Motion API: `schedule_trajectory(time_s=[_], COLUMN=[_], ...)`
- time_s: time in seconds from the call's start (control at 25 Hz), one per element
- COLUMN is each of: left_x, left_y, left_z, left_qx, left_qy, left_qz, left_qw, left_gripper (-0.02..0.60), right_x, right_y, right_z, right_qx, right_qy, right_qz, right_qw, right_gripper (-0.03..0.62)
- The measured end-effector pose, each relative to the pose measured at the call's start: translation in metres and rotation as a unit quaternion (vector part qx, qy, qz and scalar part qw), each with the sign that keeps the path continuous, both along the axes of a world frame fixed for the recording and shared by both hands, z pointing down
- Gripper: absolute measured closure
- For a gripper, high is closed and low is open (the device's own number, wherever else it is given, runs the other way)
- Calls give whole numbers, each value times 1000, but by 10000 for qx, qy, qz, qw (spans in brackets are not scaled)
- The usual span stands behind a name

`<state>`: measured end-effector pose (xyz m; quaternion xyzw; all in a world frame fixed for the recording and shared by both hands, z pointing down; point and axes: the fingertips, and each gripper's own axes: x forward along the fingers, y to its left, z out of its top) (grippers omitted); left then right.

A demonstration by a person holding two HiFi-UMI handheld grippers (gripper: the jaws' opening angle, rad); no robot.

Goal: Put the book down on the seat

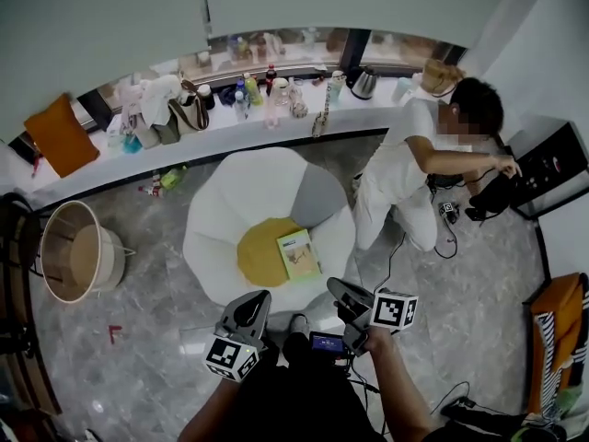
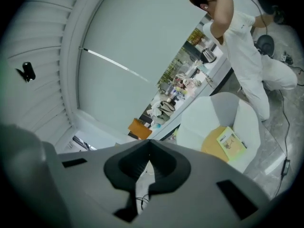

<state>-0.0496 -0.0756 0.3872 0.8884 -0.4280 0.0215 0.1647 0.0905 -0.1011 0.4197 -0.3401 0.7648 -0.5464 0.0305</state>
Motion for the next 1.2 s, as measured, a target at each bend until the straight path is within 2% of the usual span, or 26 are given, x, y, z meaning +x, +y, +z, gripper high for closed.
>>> schedule_trajectory(time_s=[0.48,0.68,1.2], left_x=[-29,-34,-36], left_y=[5,11,20], left_z=[-38,-44,-57], left_qx=[197,167,237], left_qy=[4,49,93], left_qz=[-3,-10,85], left_qw=[9998,9998,9996], left_gripper=[569,569,569], right_x=[-36,-36,-37], right_y=[15,24,49], right_z=[-72,-81,-80], right_qx=[1069,1392,1500], right_qy=[57,-58,-225], right_qz=[-298,-136,23], right_qw=[9938,9902,9884], right_gripper=[580,580,582])
